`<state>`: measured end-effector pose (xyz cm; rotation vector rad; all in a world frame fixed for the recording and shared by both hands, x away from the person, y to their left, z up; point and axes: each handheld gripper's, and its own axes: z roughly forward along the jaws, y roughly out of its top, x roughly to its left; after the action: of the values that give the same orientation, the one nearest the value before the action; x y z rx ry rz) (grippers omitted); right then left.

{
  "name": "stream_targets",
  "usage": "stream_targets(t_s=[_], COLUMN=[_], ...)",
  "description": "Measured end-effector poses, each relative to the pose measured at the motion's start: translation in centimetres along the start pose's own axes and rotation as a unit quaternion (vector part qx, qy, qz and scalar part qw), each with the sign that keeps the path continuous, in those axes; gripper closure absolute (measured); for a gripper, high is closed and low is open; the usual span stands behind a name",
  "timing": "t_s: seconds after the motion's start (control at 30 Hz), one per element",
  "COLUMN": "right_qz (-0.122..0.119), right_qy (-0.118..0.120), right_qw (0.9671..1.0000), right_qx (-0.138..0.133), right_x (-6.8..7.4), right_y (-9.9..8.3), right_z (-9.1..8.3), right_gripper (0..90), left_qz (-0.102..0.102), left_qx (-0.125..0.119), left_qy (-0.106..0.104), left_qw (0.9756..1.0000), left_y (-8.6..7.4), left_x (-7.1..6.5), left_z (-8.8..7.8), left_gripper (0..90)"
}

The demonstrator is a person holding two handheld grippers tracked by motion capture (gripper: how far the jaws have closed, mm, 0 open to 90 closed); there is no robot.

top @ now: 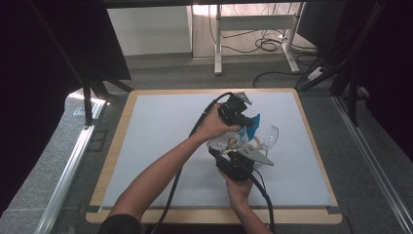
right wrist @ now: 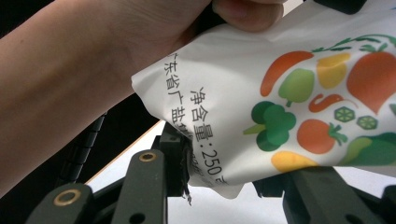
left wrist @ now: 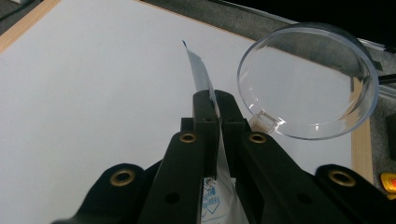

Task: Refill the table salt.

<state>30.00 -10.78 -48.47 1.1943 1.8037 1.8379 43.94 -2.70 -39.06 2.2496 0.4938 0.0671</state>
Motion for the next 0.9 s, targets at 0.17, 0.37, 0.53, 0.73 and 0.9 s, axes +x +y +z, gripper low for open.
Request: stream_targets(t_s=[0.17, 0.37, 0.53, 0.73, 0.9], right_qz=[-0.002, 0.001, 0.0, -0.001, -0.001], right_qy=[-0.001, -0.004, -0.006, -0.006, -0.004], right_qw=[1.0, 1.0, 1.0, 1.0, 1.0], right_qx=[0.0, 0.0, -0.004, -0.002, -0.001], right_x=[0.04, 0.04, -0.06, -0.09, -0.15], right_y=[0.03, 0.12, 0.25, 0.21, 0.19], right_z=[0.03, 0.06, -0.02, 0.06, 0.12], right_gripper=[62.9, 62.9, 62.9, 62.9, 62.9], left_qz=[0.001, 0.0, 0.002, 0.001, -0.001], left_qx=[0.0, -0.001, -0.002, 0.001, 0.0], left_qy=[0.0, -0.003, -0.003, -0.002, -0.003], left_qw=[1.0, 1.0, 1.0, 1.0, 1.0], left_y=[0.01, 0.15, 0.41, 0.25, 0.21], left_x=[0.05, 0.1, 0.03, 0.11, 0.14], left_z=[-0.04, 0.11, 0.1, 0.26, 0.28], left_gripper=[89.5, 89.5, 89.5, 89.5, 89.5])
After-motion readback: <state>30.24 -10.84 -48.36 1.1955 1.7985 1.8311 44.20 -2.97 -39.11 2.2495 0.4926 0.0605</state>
